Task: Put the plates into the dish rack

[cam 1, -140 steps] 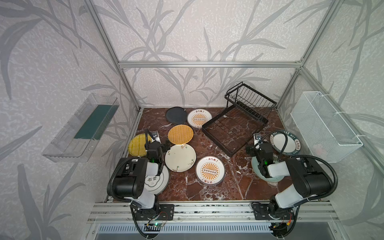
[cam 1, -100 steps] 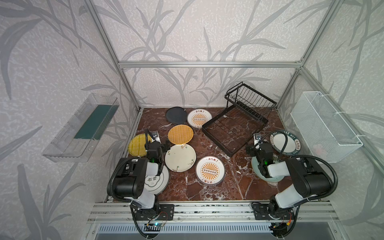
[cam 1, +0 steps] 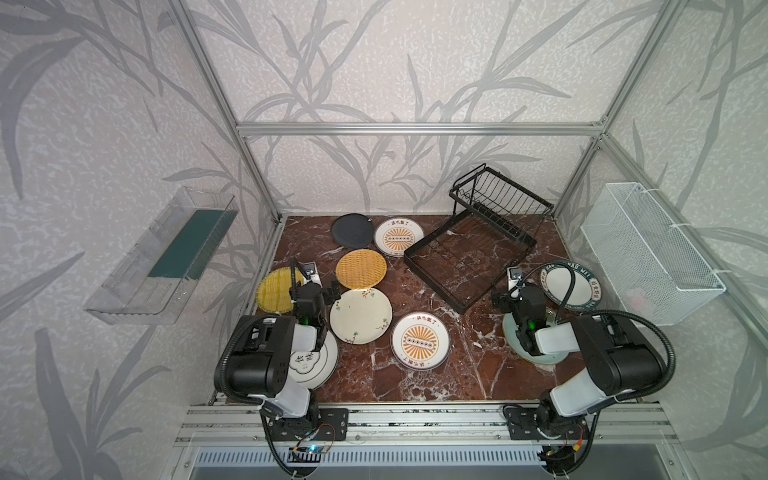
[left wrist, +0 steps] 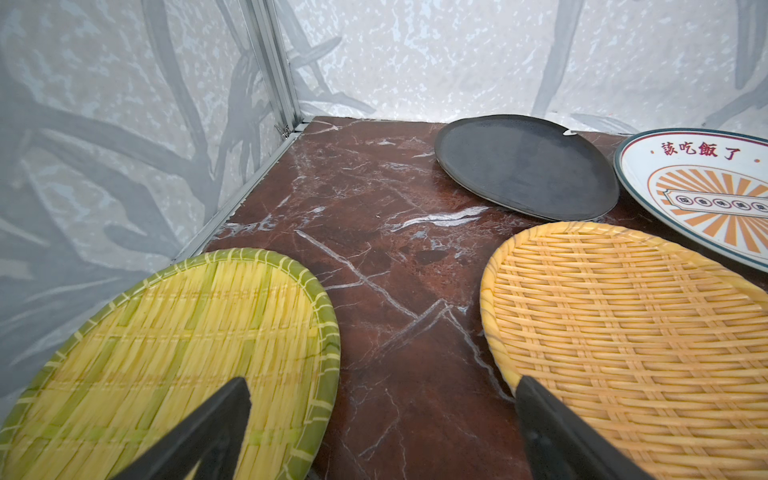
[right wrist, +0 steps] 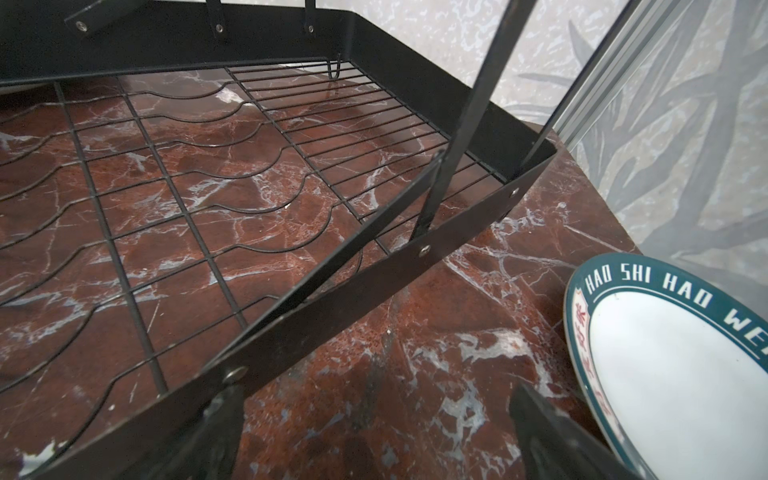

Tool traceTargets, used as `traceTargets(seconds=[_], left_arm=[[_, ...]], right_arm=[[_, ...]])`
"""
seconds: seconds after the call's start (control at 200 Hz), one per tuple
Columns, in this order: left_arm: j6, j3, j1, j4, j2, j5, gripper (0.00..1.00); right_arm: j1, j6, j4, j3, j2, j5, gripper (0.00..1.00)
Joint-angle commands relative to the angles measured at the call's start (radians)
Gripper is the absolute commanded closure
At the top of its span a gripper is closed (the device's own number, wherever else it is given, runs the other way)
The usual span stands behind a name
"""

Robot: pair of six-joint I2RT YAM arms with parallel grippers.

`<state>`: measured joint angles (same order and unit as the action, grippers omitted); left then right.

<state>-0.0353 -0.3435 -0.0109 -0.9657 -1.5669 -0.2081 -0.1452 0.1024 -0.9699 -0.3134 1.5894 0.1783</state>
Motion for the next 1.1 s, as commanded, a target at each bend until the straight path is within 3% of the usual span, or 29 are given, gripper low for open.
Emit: traceTargets(seconds=[0.0, 0.145, 0.21, 0.255, 0.33, 0.395, 0.485, 0.59, 0.66, 0.735, 0.815, 0.905, 0.96, 1.035, 1.095], left_arm=[[0.02, -0.015, 0.003, -0.031, -0.01, -0.006, 0.01], [0.011, -0.02, 0.005, -0.022, -0.01, -0.014, 0.01], [-0.009, -0.022, 0.021, -0.01, -0.007, -0.006, 0.01], [-0.008, -0.022, 0.021, -0.013, -0.008, -0.009, 0.01], [-0.008, -0.003, 0.01, -0.048, 0.0, -0.045, 0.01], [0.007, 0.037, -0.011, -0.096, 0.045, -0.092, 0.01], [0.054, 0.039, -0.045, -0.019, 0.145, -0.093, 0.01], [0.092, -0.019, -0.108, 0.198, 0.28, -0.131, 0.01], [-0.016, -0.046, -0.115, 0.298, 0.364, -0.126, 0.01], [-0.163, -0.046, -0.117, 0.299, 0.439, -0.034, 0.01], [-0.393, -0.061, -0.118, 0.344, 0.523, 0.01, 0.01], [-0.684, -0.146, -0.117, 0.642, 0.627, 0.012, 0.01], [-0.754, -0.228, -0.113, 0.852, 0.665, 0.073, 0.01], [-0.671, -0.31, -0.085, 0.978, 0.674, 0.273, 0.01], [-0.728, -0.343, -0.068, 1.068, 0.666, 0.315, 0.01]], right_arm=[[-0.008, -0.002, -0.081, -0.033, 0.006, -0.016, 0.01], [-0.008, -0.004, -0.08, -0.033, 0.005, -0.013, 0.01], [-0.005, -0.033, -0.071, -0.036, 0.004, 0.063, 0.01], [-0.012, -0.045, -0.136, 0.007, -0.013, 0.118, 0.01], [-0.017, -0.014, -0.325, 0.101, -0.016, 0.056, 0.01], [-0.084, 0.043, -0.435, 0.145, -0.007, 0.159, 0.01], [-0.163, 0.124, -0.414, 0.144, -0.078, 0.265, 0.01], [-0.258, 0.213, -0.225, 0.095, -0.221, 0.323, 0.01], [-0.285, 0.178, -0.124, 0.076, -0.33, 0.325, 0.01], [-0.295, 0.058, 0.007, 0.055, -0.466, 0.362, 0.01], [-0.309, -0.082, 0.277, -0.014, -0.638, 0.393, 0.01], [-0.307, -0.293, 0.59, -0.104, -0.806, 0.42, 0.01], [-0.304, -0.346, 0.677, -0.122, -0.882, 0.333, 0.01], [-0.3, -0.349, 0.684, -0.126, -0.945, 0.174, 0.01], [-0.294, -0.369, 0.718, -0.155, -0.957, 0.058, 0.01]])
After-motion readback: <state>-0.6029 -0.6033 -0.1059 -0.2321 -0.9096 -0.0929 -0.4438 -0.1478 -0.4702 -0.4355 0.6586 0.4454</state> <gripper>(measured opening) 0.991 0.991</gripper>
